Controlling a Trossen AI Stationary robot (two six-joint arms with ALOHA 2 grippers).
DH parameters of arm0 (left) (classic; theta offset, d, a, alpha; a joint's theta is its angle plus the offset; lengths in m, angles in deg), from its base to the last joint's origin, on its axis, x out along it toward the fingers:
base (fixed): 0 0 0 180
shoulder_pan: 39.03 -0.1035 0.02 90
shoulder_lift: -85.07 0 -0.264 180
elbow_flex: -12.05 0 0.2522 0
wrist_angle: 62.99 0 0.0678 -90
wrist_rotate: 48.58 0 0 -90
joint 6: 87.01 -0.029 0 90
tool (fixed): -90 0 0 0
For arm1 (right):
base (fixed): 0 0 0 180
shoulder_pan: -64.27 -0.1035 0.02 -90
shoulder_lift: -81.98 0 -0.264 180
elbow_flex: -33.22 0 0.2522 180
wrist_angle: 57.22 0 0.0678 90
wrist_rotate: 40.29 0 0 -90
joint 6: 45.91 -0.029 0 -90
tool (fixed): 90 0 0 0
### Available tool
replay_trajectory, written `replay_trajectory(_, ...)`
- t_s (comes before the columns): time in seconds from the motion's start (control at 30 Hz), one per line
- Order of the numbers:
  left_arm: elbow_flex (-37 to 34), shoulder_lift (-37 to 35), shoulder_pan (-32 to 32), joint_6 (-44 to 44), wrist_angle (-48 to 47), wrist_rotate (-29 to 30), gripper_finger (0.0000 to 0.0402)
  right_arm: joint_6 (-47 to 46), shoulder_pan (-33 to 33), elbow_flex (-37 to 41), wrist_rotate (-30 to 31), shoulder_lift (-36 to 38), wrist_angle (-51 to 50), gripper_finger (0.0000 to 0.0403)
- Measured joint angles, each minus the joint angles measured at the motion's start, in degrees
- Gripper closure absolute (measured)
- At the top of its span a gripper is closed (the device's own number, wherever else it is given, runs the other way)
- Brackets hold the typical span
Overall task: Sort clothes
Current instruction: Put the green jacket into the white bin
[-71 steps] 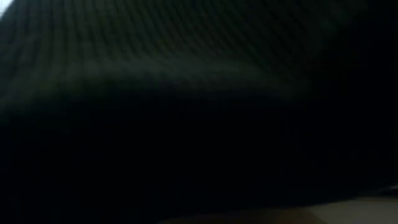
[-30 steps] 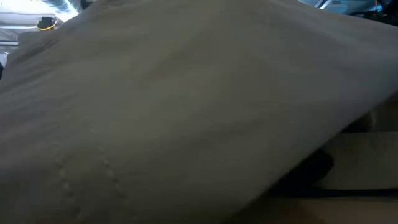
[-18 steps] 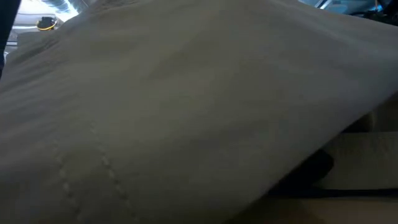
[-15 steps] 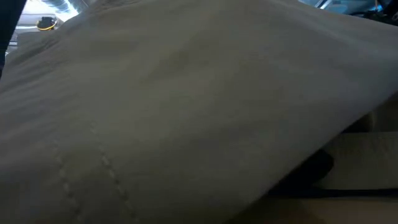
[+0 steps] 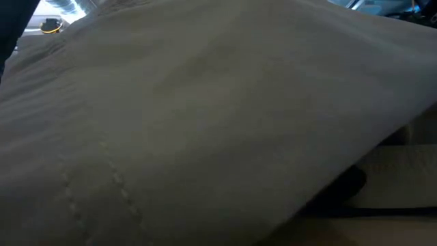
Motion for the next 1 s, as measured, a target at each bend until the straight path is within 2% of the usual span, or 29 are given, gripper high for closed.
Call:
replay_trajectory(0.23, 0.0, -0.8, 0.1, 1.6, -0.4, 0.6, 0.0376, 0.0, 0.0, 0.0, 0.0, 0.0, 0.0, 0.0166)
replay_trajectory(0.4, 0.0, -1.0, -0.6, 6.6, -1.2, 1.0, 0.031, 0.0, 0.0, 0.0, 0.0, 0.0, 0.0, 0.0166)
replay_trajectory(0.53, 0.8, -1.1, -0.5, 7.4, -2.7, 1.0, 0.0252, 0.0, 0.0, 0.0, 0.0, 0.0, 0.0, 0.0166)
replay_trajectory(0.73, 10.8, -1.4, -0.5, 12.0, -17.6, 1.0, 0.0205, 0.0, 0.0, 0.0, 0.0, 0.0, 0.0, 0.0166)
replay_trajectory(0.9, 18.9, -1.7, 0.7, 16.7, -33.0, 1.0, 0.0201, 0.0, 0.0, 0.0, 0.0, 0.0, 0.0, 0.0166)
replay_trajectory(1.0, 19.6, -3.2, 2.9, 19.5, -42.5, 1.0, 0.0205, 0.0, 0.0, 0.0, 0.0, 0.0, 0.0, 0.0166)
